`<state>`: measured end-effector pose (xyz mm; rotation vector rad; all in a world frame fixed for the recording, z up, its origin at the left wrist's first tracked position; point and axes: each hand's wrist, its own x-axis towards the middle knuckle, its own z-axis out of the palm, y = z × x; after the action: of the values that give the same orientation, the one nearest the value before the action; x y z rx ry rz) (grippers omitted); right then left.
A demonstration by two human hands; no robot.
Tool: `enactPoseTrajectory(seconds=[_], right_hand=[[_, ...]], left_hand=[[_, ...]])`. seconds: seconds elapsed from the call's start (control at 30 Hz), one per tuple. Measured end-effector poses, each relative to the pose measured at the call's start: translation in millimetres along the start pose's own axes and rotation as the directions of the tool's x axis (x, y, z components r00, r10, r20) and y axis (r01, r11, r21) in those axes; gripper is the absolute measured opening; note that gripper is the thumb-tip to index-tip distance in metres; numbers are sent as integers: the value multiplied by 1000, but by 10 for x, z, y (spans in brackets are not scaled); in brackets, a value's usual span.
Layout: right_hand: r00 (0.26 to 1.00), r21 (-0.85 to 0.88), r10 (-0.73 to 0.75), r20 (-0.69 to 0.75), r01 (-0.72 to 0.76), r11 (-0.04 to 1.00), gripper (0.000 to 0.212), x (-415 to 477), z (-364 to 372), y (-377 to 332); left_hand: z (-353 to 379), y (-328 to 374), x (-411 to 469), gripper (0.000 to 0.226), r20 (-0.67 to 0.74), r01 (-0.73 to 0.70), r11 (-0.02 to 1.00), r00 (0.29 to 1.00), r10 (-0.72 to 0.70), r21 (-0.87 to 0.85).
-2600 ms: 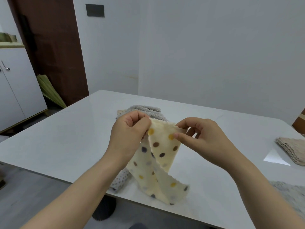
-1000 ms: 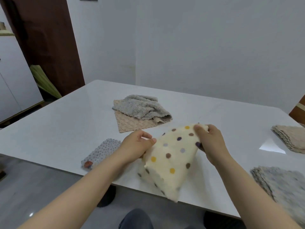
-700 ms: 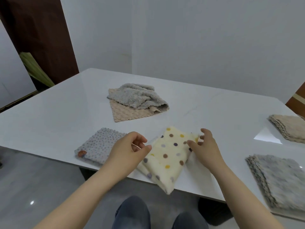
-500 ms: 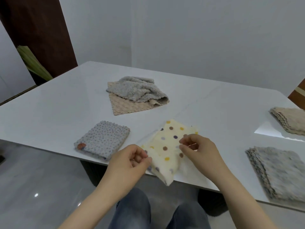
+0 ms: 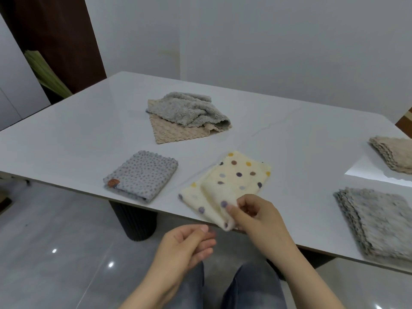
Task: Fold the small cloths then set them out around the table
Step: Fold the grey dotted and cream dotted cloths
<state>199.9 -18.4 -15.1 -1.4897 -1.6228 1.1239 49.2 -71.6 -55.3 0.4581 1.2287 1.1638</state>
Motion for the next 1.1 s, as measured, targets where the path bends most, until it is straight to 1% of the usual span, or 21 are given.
enactPoseTrajectory(seconds=[0.07,0.1,0.17,0.27,0.43,0.5,0.57,0.63,0.7,0.77,0.83,0.93,1.0,1.03,1.1], right_hand=[[995,283,98,16,-99,954,30,1,-69,-14],[991,369,129,34,-133,920,27,1,-100,-25],[985,446,163,53,-169,879,23,7,-146,-31],[986,462,165,41,-165,871,22,20,-178,-34],[987,467,155,41,-156,870,20,31,-195,-66],[986,473,164,24,-156,867,19,37,-204,-68],[986,471,169,-4,-147,870,21,37,-202,-74],[987,437,150,-52,-113,892,23,24,-181,-94],[987,351,99,-129,-48,935,24,3,-144,-99],[977,227,42,-208,6,974,22,-20,-104,-104],[968,112,-10,-250,39,993,17,-33,-70,-104],[962,-66,-110,-249,96,993,15,-25,-34,-81],[961,-206,-177,-212,133,970,16,-18,-19,-69],[964,-236,-193,-181,148,960,15,-15,-10,-69],[983,-166,-171,-70,158,973,12,-22,5,-78]], left_hand=[[60,5,-40,23,80,66,994,995,-59,-87],[90,24,-57,27,118,87,988,990,-72,-126],[145,79,-70,35,172,103,976,983,-69,-192],[213,185,-23,41,192,81,958,981,-27,-276],[265,300,58,32,217,60,950,976,9,-308],[281,303,73,28,173,33,949,985,23,-313],[305,298,83,22,84,-13,968,996,35,-250],[325,279,95,19,-11,-62,986,998,61,-156],[334,241,97,20,-107,-121,989,988,112,-81],[324,193,85,28,-209,-205,978,956,207,33],[293,142,59,35,-262,-294,944,909,325,149],[245,77,29,39,-248,-381,868,851,464,318],[203,37,24,39,-226,-391,842,842,490,371],[180,16,19,37,-208,-384,846,853,478,370],[112,-39,11,33,-177,-358,873,885,431,332]])
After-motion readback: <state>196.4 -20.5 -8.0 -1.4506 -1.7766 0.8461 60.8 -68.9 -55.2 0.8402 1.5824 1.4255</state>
